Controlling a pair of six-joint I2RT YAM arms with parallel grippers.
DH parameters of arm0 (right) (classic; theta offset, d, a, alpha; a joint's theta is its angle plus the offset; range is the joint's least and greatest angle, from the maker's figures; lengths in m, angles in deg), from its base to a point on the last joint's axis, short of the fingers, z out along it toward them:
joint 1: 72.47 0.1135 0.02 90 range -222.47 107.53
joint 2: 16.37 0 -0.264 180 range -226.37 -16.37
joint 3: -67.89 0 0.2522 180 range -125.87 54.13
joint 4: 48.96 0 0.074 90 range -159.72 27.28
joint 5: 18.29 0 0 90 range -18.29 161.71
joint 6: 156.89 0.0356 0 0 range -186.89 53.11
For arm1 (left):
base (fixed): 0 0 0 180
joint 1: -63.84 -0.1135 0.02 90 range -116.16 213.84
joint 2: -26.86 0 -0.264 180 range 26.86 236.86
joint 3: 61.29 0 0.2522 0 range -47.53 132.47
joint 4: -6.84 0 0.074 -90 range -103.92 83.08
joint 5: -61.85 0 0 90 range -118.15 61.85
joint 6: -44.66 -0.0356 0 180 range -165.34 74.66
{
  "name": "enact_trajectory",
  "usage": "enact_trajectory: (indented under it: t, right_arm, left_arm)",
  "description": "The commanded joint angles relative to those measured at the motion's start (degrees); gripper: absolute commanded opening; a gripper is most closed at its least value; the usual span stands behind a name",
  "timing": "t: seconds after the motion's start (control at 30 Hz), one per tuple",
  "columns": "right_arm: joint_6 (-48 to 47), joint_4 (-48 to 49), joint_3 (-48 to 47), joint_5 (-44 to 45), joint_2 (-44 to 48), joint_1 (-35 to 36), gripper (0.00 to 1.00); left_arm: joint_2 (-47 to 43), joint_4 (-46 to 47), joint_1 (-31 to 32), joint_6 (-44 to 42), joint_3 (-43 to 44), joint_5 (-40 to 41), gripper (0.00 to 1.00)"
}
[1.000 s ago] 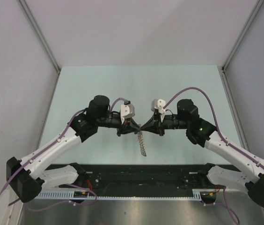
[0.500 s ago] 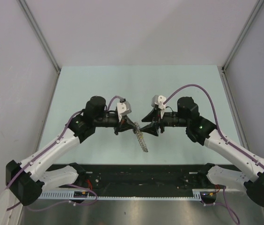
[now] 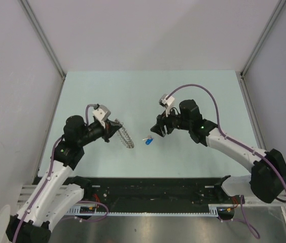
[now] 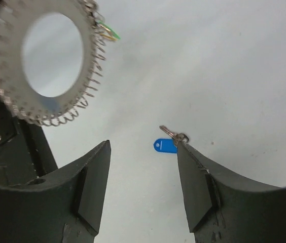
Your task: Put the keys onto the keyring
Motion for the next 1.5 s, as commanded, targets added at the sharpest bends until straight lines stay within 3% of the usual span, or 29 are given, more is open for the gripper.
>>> enact_trajectory:
  t: [0.0,0.47,1.1,1.47]
  right_arm:
    - [0.2,2.4,-1.8,3.5,-6.7,0.1,0.59]
    - [-16.4,0.3,-4.1,18.0,-21.5,6.4,0.45]
    - [-21.9,-2.6,-7.3,23.1,-28.9,9.5,0.28]
    - [-22.4,-2.2,-7.9,23.1,-30.7,9.7,0.25]
  left_arm:
    - [-4.7,3.2,-2.3,0.5,-2.1,6.5,0.0]
    - [-8.4,1.2,-4.2,-0.8,-4.1,21.3,0.0]
    - [-9.5,1.2,-4.3,-0.2,-4.4,22.1,0.0]
    - [-9.5,1.2,-4.3,-0.2,-4.4,22.0,0.01]
